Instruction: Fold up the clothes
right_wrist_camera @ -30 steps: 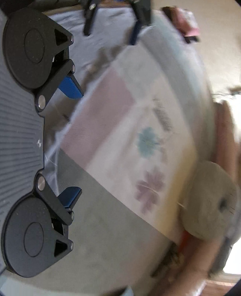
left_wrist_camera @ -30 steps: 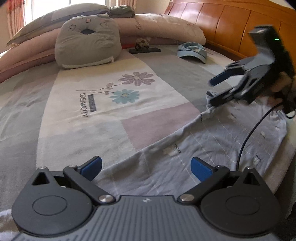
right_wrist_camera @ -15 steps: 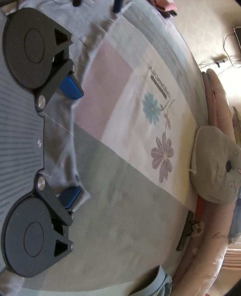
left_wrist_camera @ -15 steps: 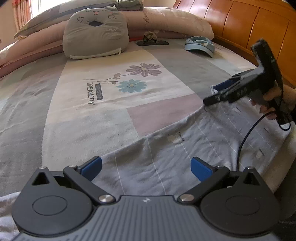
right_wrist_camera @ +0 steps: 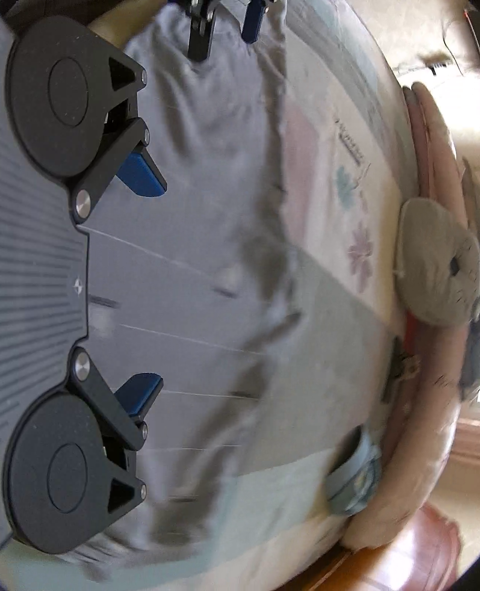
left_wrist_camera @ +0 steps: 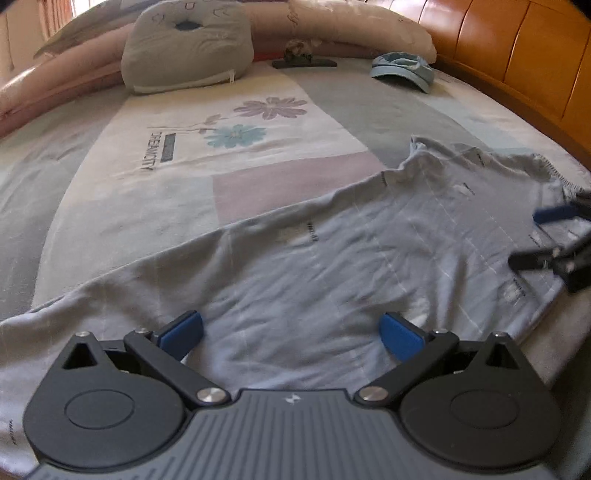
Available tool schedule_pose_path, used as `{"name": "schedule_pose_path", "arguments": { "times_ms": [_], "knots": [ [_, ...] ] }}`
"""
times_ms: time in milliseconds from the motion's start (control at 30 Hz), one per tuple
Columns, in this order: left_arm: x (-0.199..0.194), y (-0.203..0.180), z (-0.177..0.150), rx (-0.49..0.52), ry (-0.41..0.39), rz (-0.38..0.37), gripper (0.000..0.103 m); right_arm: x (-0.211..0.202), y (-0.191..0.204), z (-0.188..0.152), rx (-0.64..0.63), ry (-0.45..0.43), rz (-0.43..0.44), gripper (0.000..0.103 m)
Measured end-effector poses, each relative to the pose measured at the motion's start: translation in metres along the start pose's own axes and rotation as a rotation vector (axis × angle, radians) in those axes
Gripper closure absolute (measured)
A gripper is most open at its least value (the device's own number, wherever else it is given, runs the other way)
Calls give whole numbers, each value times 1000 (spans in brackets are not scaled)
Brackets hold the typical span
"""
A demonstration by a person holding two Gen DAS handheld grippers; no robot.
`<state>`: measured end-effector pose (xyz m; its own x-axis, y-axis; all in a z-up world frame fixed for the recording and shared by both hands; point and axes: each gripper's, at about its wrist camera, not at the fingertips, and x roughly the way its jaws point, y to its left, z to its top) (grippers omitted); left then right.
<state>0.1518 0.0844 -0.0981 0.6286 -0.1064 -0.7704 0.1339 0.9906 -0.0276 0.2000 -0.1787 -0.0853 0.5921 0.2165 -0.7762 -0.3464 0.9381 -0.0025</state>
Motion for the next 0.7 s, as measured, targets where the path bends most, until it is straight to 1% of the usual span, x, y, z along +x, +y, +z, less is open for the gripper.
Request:
{"name": "schedule_pose_path", "arguments": {
  "times_ms": [33, 133, 167, 200, 267, 333, 367, 433, 500, 533, 567, 667, 700],
  "knots": [
    [-1, -3, 1, -9, 2, -13, 1, 2, 1, -6, 19, 11, 0, 0],
    [-8, -11, 1, 3, 7, -105, 1, 2, 4, -13, 42, -15, -11, 0],
    [-12, -12, 1, 26, 4, -120, 1, 3, 3, -14, 51, -19, -11, 0],
    [-18, -10, 2, 42, -8, -118, 1, 2, 4, -13, 54, -18, -14, 0],
    [-32, 1, 4, 63, -38, -99, 1, 1, 6, -12, 57, -12, -24, 0],
    [-48, 27, 8, 80, -71, -44, 1, -3, 9, -10, 58, -17, -14, 0],
    [-52, 40, 9, 91, -75, 2, 1, -7, 12, -9, 58, -28, 3, 0],
    [-55, 70, 7, 108, -51, 113, 1, -11, 27, -4, 15, -60, 51, 0],
    [-53, 99, 0, 81, -8, 158, 1, -14, 43, 2, -32, -93, 100, 0],
    [-52, 110, -3, 46, 12, 152, 1, -13, 51, 4, -57, -99, 119, 0],
    [-51, 116, -7, 21, 19, 131, 1, -9, 61, 7, -81, -101, 134, 0],
    [-46, 120, -17, 7, -9, 63, 1, 5, 88, 13, -145, -91, 153, 0],
    [-39, 120, -19, -5, -3, 67, 1, 9, 93, 12, -159, -80, 157, 0]
  ]
}}
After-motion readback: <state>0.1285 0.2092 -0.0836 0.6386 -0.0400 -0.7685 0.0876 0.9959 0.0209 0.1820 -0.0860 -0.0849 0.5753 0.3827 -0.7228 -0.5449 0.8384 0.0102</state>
